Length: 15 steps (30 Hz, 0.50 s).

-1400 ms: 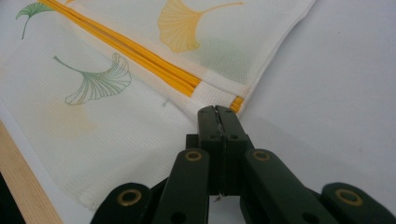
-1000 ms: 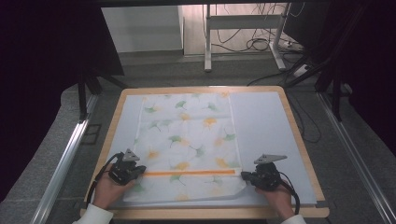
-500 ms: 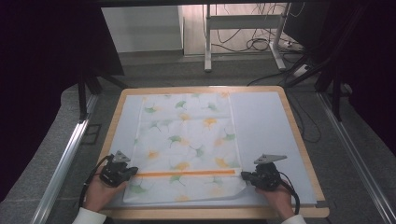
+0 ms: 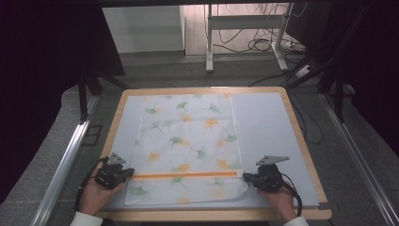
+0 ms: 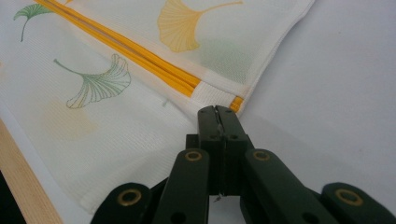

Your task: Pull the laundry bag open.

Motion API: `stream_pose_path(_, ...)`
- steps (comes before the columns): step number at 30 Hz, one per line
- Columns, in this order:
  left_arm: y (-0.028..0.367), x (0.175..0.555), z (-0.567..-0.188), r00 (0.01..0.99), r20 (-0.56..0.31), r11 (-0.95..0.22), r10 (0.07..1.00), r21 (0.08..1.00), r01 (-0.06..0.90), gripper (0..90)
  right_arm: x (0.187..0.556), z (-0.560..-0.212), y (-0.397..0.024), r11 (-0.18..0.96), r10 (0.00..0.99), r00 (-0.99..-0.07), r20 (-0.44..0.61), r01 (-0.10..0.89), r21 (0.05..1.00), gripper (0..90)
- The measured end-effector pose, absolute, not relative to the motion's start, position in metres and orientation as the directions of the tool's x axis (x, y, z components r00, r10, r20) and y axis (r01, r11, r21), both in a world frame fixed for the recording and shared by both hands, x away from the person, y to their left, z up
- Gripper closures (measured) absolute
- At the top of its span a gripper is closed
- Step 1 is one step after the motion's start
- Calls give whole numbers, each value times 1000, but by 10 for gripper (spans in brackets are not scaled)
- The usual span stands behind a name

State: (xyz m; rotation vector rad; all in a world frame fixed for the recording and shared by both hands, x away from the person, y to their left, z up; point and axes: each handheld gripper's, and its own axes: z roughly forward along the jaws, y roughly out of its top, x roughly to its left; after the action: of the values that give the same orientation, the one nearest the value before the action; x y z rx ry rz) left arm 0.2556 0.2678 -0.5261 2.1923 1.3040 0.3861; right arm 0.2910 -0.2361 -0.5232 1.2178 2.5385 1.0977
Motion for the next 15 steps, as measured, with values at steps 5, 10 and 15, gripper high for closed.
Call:
stream_pose_path(5, 268, 257, -527, 483, -49, -364, 874, 593, 718, 900, 291, -524, -237, 410, 715, -670, 199, 632, 657, 897)
stream_pose_path(10, 266, 259, -527, 486, -53, -361, 872, 599, 714, 899, 292, -524, -238, 408, 712, -672, 203, 631, 660, 897)
stream_pose_path(15, 268, 257, -525, 482, -57, -352, 874, 609, 710, 888, 291, -524, -238, 415, 709, -678, 195, 624, 662, 896)
